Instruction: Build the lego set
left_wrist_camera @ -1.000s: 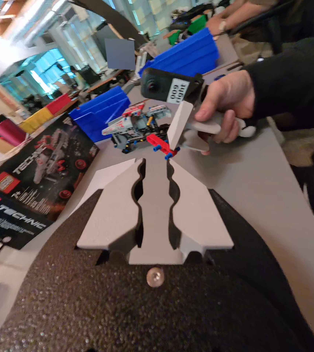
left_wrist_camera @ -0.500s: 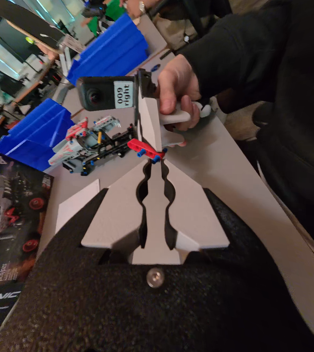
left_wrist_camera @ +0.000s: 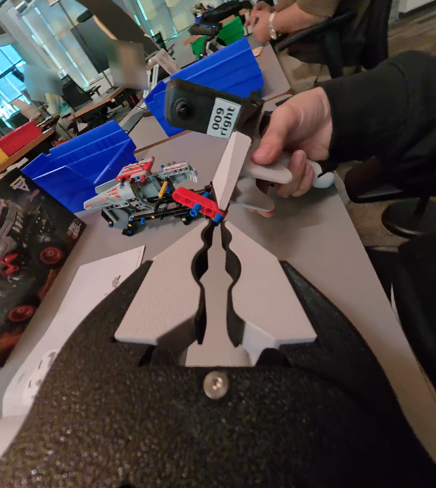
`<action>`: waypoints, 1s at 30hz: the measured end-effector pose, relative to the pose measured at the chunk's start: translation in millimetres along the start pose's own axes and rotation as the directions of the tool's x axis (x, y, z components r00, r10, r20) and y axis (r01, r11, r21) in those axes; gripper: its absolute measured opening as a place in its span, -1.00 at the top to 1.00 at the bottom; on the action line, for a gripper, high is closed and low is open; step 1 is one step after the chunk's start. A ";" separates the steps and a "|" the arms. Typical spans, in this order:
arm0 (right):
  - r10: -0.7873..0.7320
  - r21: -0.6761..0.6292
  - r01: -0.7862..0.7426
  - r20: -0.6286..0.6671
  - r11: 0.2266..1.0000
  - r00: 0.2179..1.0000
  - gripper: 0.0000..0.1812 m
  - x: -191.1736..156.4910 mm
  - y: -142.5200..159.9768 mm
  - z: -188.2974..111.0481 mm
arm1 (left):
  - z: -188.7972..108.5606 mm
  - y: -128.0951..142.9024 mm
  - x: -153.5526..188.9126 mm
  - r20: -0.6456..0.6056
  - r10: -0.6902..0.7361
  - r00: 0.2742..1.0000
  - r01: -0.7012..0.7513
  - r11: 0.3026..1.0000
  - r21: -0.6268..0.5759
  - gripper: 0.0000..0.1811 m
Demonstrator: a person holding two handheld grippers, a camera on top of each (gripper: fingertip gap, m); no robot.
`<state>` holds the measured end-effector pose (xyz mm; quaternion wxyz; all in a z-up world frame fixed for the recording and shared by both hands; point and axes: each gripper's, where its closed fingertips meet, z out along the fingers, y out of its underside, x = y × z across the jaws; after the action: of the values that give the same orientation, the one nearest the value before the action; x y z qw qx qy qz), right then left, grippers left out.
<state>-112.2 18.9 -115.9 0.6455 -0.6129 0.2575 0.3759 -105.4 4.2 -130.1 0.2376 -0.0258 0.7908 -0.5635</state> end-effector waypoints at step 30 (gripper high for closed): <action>-0.004 0.054 0.010 -0.103 0.998 0.995 0.94 21.8 -8.2 -9.1 | 12.4 16.6 -12.2 0.174 0.061 0.983 -0.052 0.997 -0.052 0.99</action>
<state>-91.7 14.0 -129.3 0.6493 -0.6144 0.2984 0.3345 -85.8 3.2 -143.9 0.3216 -0.0586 0.7804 -0.5330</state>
